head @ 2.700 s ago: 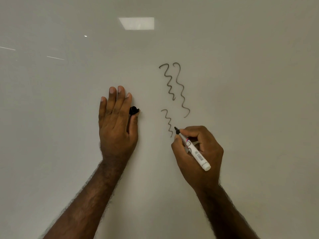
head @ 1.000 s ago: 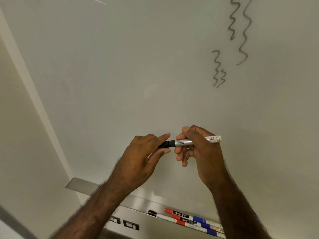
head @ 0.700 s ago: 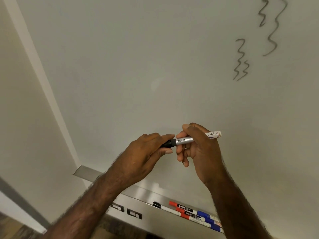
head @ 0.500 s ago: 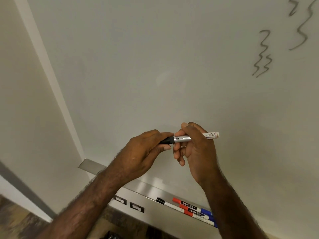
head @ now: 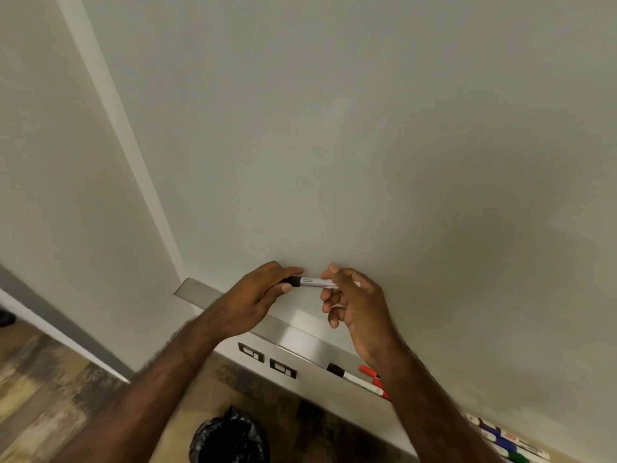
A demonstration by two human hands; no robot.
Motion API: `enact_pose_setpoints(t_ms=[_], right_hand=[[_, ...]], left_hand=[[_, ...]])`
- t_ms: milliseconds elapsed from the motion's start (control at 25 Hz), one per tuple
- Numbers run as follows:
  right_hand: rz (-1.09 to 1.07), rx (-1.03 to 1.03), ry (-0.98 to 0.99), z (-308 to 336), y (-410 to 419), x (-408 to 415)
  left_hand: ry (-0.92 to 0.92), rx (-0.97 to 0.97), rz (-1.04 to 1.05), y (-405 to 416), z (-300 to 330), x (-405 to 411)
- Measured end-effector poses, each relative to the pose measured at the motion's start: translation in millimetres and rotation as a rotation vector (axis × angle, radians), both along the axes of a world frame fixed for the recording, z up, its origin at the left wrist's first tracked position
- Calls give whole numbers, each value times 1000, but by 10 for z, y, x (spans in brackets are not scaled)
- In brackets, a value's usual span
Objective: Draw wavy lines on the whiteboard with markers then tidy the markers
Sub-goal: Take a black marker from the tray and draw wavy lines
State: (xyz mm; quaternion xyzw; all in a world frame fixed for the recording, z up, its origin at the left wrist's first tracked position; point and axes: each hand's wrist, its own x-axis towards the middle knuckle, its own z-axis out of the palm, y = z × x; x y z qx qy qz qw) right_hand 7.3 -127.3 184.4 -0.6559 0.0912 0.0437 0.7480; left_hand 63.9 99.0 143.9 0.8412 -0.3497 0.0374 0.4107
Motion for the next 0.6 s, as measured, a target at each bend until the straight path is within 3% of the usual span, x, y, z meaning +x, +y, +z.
enact_pose_setpoints(t_ms=[160, 280, 400, 600], right_hand=[[63, -129, 105, -668, 28, 102], [108, -393, 159, -1134, 142, 195], [148, -731, 95, -1462, 246, 275], [243, -954, 30, -1839, 329, 351]], left_hand=[[137, 47, 48, 318, -596, 170], [215, 149, 84, 461, -1016, 275], [264, 270, 98, 563, -1379, 342], [301, 380, 189, 539, -1662, 379]])
